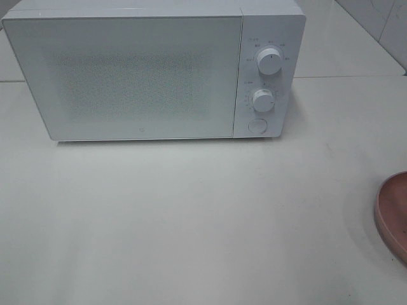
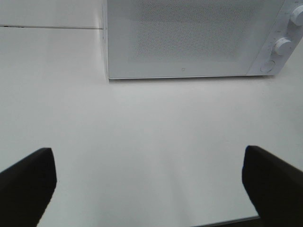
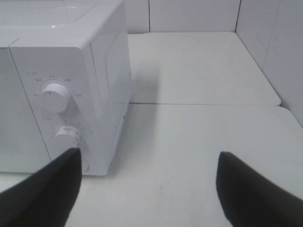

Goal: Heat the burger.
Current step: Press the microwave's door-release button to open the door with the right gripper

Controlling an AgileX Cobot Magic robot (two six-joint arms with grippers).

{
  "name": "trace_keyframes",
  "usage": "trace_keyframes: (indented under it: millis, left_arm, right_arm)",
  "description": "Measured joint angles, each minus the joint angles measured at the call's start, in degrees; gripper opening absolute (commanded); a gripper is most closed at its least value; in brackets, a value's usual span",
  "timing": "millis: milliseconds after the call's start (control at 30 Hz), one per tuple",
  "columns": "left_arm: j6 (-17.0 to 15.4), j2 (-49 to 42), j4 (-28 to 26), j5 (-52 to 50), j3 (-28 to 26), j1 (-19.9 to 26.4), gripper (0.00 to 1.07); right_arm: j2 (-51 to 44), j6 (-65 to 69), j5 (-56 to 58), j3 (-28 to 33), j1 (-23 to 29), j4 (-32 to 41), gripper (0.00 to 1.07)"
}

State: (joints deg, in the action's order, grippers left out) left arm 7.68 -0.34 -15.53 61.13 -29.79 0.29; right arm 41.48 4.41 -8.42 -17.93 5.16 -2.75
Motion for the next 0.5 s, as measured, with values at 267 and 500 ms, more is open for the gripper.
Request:
trace_keyframes:
  millis: [267, 500]
  left_arm:
    - [0.0, 0.0, 0.0, 0.0, 0.0, 0.0, 1.0]
    - [0.0, 0.0, 0.0, 0.0, 0.0, 0.0, 1.0]
  right_arm:
    - [9.5, 0.0, -13.3, 0.2, 0.0, -0.1, 0.74]
    - [18.4, -1.9, -22.5, 0.2, 0.0, 0.0, 0.74]
